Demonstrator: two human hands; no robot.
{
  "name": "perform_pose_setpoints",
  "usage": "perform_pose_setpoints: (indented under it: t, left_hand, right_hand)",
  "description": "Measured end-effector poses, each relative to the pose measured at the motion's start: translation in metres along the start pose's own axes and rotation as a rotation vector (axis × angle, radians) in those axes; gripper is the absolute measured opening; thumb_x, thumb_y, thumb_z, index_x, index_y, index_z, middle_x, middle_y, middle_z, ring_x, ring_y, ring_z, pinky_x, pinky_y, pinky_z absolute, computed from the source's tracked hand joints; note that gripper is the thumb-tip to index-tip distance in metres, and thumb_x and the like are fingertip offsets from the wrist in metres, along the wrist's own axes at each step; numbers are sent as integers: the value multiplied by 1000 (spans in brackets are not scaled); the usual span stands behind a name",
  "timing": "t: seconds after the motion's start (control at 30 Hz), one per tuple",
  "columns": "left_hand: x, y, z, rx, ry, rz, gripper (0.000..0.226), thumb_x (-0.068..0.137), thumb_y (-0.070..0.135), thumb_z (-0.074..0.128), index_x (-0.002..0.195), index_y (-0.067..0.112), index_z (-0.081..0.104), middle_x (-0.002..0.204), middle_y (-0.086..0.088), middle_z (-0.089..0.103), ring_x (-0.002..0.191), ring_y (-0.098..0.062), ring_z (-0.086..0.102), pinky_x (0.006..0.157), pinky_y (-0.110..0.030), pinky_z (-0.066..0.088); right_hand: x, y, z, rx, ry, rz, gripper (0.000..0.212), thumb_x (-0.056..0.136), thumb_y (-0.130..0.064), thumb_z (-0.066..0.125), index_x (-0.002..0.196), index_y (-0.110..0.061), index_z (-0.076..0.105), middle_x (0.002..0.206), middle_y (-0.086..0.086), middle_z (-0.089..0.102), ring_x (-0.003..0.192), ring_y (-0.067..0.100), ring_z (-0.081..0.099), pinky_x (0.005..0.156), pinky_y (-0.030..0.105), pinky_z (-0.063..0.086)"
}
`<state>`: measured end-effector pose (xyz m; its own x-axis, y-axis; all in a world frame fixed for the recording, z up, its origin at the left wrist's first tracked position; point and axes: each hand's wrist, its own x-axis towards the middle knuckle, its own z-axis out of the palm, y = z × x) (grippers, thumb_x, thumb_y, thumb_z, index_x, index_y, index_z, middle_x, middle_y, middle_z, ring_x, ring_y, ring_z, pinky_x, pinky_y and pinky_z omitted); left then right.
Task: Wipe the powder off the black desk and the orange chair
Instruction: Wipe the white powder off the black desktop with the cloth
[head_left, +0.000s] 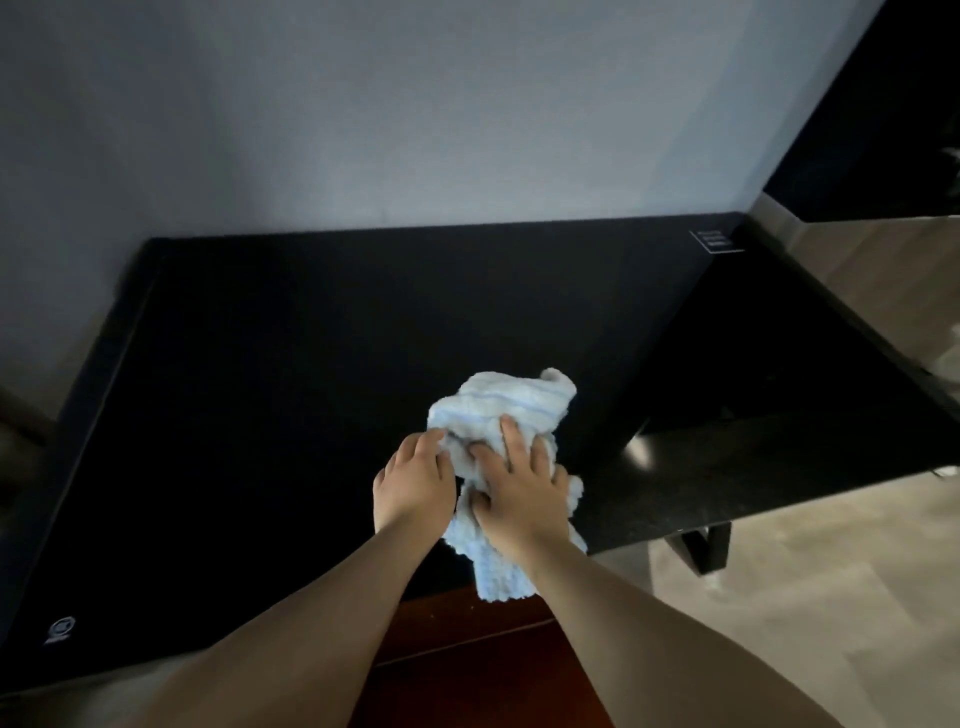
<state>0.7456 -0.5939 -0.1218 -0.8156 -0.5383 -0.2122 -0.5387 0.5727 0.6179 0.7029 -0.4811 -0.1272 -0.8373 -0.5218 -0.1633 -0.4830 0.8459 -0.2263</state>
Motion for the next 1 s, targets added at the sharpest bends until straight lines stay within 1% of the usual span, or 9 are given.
perform_pose_setpoints:
  t: [0.07, 0.27, 0.43, 0.53, 0.67, 0.77, 0.9, 1.0]
  left_hand:
    - [2, 14, 11, 12, -10, 20, 44, 100, 25, 27, 143, 27, 35, 149, 7, 35, 136, -13, 33, 114, -35, 24]
    - [10, 77, 62, 48, -41, 79, 45, 100, 26, 27, 144, 27, 33, 150, 8, 34, 138, -12, 31, 116, -37, 22]
    - [13, 156, 131, 80, -15, 64, 45, 101, 27, 29, 145, 28, 30, 150, 8, 33, 141, -12, 26, 117, -34, 17]
    - [8, 207, 175, 123, -3, 51, 45, 101, 28, 29, 146, 30, 29, 151, 9, 31, 143, -11, 21, 118, -34, 15]
    - [-1, 266, 225, 188, -58, 123, 44, 101, 33, 30, 145, 28, 30, 151, 9, 31, 143, -10, 21, 118, -34, 16]
    - [-14, 295, 251, 212, -115, 200, 45, 101, 32, 32, 146, 28, 29, 152, 7, 29, 143, -10, 21, 118, -33, 17]
    - [-26, 307, 267, 269, -164, 263, 46, 101, 32, 35, 146, 27, 28, 153, 5, 26, 143, -13, 19, 118, -32, 16]
    - [-40, 304, 268, 280, -180, 279, 46, 100, 32, 36, 146, 26, 29, 154, 3, 24, 143, -14, 20, 118, -32, 18]
  right_hand:
    - [3, 21, -4, 13, 12, -7, 50, 95, -40, 41, 142, -39, 24, 159, -5, -10, 144, 30, 2, 112, 48, 14]
    - [10, 109, -16, 47, 57, 104, 50, 96, -39, 41, 143, -38, 22, 159, -4, -11, 144, 32, 4, 112, 47, 14]
    - [20, 199, -38, 85, 80, 93, 45, 96, -39, 39, 139, -38, 28, 159, -6, -7, 144, 29, 8, 110, 45, 18]
    - [19, 268, -57, 58, 76, 107, 45, 96, -40, 39, 140, -39, 27, 159, -6, -7, 143, 29, 9, 109, 45, 19]
    - [4, 356, -79, 2, 68, 289, 49, 96, -43, 40, 142, -40, 23, 159, -6, -8, 143, 30, 10, 107, 47, 23]
    - [-12, 401, -87, 9, 103, 406, 50, 95, -42, 43, 142, -40, 24, 160, -5, -6, 141, 31, 13, 102, 49, 29]
    - [-31, 431, -92, -12, 116, 505, 49, 97, -41, 41, 142, -39, 22, 159, -2, -5, 139, 32, 18, 100, 46, 35]
    - [-44, 441, -94, 34, 131, 584, 49, 98, -38, 41, 142, -38, 21, 159, 0, -3, 135, 33, 22, 97, 46, 37]
